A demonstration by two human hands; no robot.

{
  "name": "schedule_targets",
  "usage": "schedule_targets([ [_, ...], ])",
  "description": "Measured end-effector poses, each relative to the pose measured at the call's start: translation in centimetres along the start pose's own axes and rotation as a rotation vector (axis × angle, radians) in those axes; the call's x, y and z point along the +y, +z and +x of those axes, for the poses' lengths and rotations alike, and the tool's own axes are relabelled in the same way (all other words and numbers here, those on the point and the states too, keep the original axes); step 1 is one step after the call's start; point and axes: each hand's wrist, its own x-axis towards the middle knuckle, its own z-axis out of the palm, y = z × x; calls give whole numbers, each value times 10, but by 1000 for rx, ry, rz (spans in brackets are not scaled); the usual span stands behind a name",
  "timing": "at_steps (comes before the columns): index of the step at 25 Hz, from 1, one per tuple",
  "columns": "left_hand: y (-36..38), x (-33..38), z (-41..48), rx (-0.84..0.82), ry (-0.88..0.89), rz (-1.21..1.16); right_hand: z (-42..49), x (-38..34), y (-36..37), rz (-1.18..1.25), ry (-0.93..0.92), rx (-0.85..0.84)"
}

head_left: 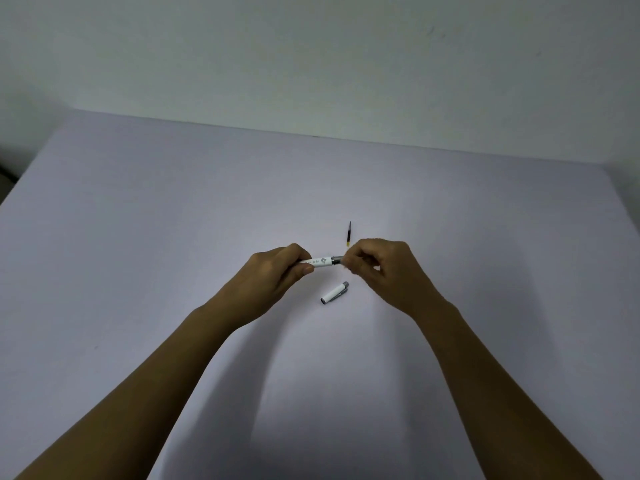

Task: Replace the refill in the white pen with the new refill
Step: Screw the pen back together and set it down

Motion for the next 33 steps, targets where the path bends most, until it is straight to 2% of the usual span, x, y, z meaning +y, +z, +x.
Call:
schedule_targets([
  [2,0,1,0,0,11,5,0,-2,-2,53,-17,-13],
  [5,0,3,1,-8,13,-1,2,-2,-4,-32,-63,-20],
  [22,-2,3,-2,14,35,39,2,-7,0,-87,-26,-8],
  [26,-4,6,-3,30,55,59,3,-9,1,-130,-108,4],
  [29,-3,6,-4,34,53,69,7,-9,-1,-125,-49,-19],
  [33,-3,5,-3,46,45,52,4,-8,-2,-141,-126,-46],
])
